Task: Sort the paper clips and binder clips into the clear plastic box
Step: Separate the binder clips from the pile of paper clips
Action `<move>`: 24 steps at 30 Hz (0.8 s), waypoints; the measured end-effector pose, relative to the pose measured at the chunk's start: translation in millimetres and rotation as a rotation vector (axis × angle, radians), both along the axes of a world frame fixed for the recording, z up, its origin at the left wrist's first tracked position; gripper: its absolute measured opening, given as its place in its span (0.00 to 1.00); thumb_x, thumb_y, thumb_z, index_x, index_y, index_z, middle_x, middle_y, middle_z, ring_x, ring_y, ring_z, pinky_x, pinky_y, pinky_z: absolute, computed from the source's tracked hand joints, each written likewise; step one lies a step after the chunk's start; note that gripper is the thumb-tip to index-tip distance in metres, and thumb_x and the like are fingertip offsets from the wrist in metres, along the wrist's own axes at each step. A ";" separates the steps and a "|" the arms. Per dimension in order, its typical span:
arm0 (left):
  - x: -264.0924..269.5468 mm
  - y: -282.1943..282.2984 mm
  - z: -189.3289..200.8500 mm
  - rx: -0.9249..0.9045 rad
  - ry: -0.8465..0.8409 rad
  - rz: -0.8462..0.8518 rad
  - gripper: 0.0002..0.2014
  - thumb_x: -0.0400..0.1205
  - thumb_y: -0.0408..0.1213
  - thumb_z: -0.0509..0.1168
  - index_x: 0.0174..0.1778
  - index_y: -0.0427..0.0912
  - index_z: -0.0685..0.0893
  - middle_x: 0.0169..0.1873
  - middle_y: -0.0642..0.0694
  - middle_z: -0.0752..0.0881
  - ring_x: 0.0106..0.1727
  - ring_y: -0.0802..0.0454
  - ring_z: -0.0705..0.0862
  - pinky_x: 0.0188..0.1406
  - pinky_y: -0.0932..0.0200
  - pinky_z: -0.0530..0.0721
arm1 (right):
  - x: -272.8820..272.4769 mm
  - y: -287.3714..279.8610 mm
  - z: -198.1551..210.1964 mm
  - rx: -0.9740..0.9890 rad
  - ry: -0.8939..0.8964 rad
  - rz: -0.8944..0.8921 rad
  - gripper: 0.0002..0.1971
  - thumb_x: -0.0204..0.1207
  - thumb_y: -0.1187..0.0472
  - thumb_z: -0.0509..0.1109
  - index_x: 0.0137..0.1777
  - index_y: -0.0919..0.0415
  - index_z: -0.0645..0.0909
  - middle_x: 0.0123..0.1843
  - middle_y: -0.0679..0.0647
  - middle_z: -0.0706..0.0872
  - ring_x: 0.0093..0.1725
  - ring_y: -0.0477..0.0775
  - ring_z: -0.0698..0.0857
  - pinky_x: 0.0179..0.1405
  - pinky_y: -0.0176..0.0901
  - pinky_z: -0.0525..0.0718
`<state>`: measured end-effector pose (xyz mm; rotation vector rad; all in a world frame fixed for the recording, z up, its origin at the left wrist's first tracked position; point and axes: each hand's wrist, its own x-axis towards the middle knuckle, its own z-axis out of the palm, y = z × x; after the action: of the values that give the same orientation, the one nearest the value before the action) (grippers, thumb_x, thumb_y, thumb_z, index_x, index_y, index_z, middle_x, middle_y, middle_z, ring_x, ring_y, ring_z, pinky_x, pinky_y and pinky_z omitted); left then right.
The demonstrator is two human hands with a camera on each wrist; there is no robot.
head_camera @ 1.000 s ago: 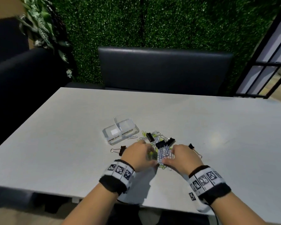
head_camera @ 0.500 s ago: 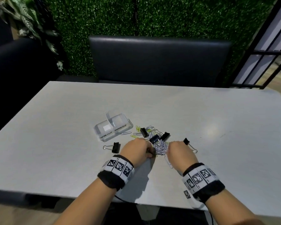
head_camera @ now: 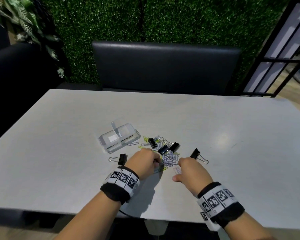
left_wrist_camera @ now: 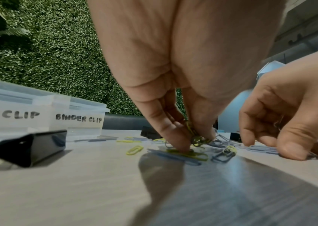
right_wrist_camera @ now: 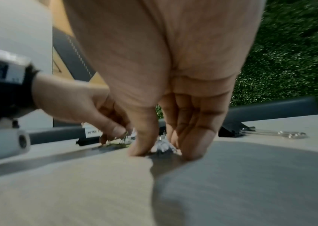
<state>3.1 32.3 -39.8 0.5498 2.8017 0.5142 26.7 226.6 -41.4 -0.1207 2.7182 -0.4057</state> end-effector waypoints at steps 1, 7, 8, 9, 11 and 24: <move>0.1 -0.4 0.5 0.005 -0.002 0.003 0.11 0.85 0.37 0.63 0.55 0.52 0.90 0.51 0.47 0.88 0.51 0.46 0.86 0.50 0.51 0.86 | -0.5 -2.0 -1.1 0.020 -0.001 0.011 0.15 0.76 0.52 0.77 0.56 0.60 0.81 0.53 0.59 0.83 0.52 0.59 0.85 0.44 0.43 0.74; 2.5 -7.4 3.0 0.092 0.012 0.036 0.09 0.84 0.37 0.65 0.51 0.50 0.90 0.46 0.49 0.90 0.47 0.50 0.86 0.44 0.58 0.82 | -4.4 -2.7 -1.6 0.078 0.016 0.012 0.19 0.82 0.60 0.68 0.29 0.56 0.69 0.29 0.49 0.72 0.37 0.59 0.79 0.37 0.42 0.74; 2.6 -9.1 3.4 0.116 0.015 0.049 0.08 0.84 0.37 0.66 0.51 0.50 0.90 0.45 0.49 0.90 0.45 0.51 0.85 0.42 0.60 0.80 | -4.2 -2.3 -1.5 0.074 0.014 0.007 0.21 0.82 0.61 0.67 0.28 0.54 0.66 0.28 0.49 0.71 0.34 0.58 0.78 0.34 0.42 0.73; 2.7 -10.7 4.0 0.139 0.014 0.061 0.07 0.84 0.38 0.67 0.50 0.50 0.90 0.43 0.50 0.90 0.42 0.53 0.84 0.41 0.62 0.78 | -4.4 -1.4 -2.1 0.063 0.012 0.000 0.21 0.82 0.62 0.66 0.27 0.54 0.66 0.27 0.50 0.72 0.31 0.57 0.77 0.30 0.43 0.71; 3.2 -13.7 4.9 0.185 0.004 0.077 0.05 0.84 0.39 0.68 0.49 0.50 0.90 0.40 0.53 0.89 0.38 0.59 0.83 0.36 0.67 0.75 | -4.4 1.5 -0.9 0.031 -0.001 -0.033 0.15 0.80 0.65 0.64 0.29 0.59 0.73 0.29 0.53 0.80 0.31 0.58 0.82 0.25 0.45 0.75; -7.3 -77.4 56.3 0.649 0.060 0.349 0.03 0.81 0.38 0.73 0.43 0.51 0.90 0.34 0.49 0.91 0.34 0.56 0.88 0.42 0.61 0.87 | -64.1 -63.6 58.6 -0.773 0.101 -0.172 0.03 0.76 0.61 0.78 0.43 0.59 0.89 0.34 0.51 0.91 0.28 0.42 0.85 0.28 0.33 0.80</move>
<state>-4.2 -45.1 16.5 0.1738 2.7552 1.5238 -37.5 163.0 17.2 -0.1137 2.5136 -1.5115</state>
